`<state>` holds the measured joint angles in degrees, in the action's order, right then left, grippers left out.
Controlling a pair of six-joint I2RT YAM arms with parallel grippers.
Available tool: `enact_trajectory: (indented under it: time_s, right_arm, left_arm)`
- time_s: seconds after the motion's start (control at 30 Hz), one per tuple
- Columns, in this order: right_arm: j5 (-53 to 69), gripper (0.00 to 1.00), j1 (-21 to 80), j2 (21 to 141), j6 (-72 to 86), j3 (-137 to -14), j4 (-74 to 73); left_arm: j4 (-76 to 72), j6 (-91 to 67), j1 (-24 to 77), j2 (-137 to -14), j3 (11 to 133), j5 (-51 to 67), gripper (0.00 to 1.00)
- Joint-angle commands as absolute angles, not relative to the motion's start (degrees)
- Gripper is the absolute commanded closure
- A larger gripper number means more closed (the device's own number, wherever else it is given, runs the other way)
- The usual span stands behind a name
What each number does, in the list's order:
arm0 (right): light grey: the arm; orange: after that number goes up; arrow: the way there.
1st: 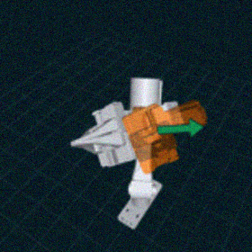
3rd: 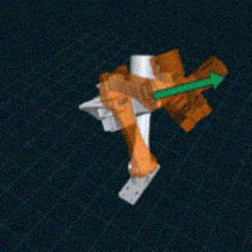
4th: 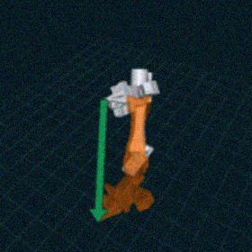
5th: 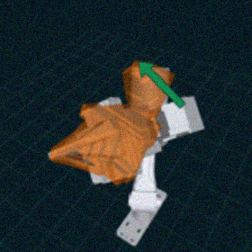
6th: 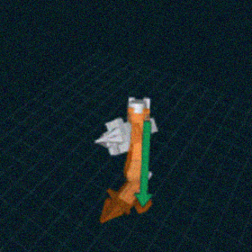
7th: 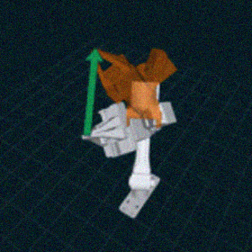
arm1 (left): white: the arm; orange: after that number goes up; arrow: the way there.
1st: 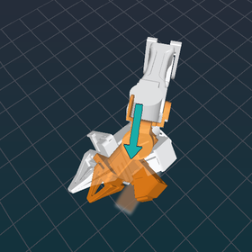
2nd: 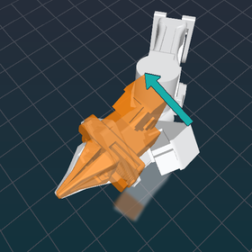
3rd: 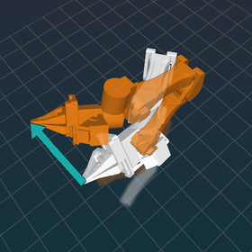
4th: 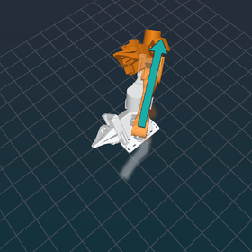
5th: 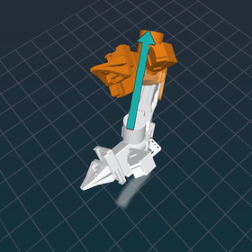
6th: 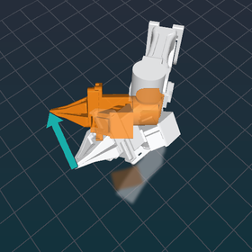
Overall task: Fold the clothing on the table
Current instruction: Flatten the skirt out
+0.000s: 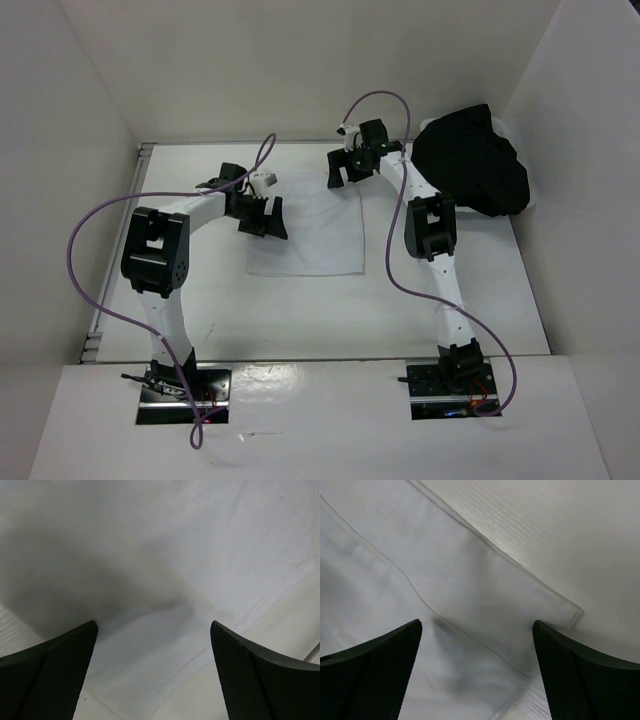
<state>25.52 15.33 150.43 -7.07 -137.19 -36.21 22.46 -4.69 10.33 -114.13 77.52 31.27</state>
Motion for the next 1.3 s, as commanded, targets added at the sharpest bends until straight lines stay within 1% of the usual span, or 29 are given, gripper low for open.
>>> enact_trajectory:
  time_s: [0.0,0.3,0.87,1.13,1.27]
  right_arm:
    - [26.81,0.05,15.29,151.96,-6.59,-139.48,-36.91]
    - [21.89,0.05,15.29,153.02,-7.64,-140.01,-37.44]
    - [15.91,0.05,11.69,152.50,-8.70,-138.96,-37.44]
    - [16.61,0.05,10.55,151.35,-9.23,-138.43,-36.91]
    - [19.77,0.05,10.55,146.88,-8.71,-138.43,-38.05]
  left_arm:
    - [27.07,-4.22,10.99,-116.54,76.99,32.25,0.00]
    - [27.07,-3.69,11.51,-116.54,76.99,32.26,0.00]
    - [27.07,-3.16,11.51,-116.54,75.94,33.40,0.00]
    - [27.07,-3.16,11.51,-116.54,75.94,34.01,0.00]
    - [29.61,-2.64,11.51,-116.54,80.66,35.33,0.00]
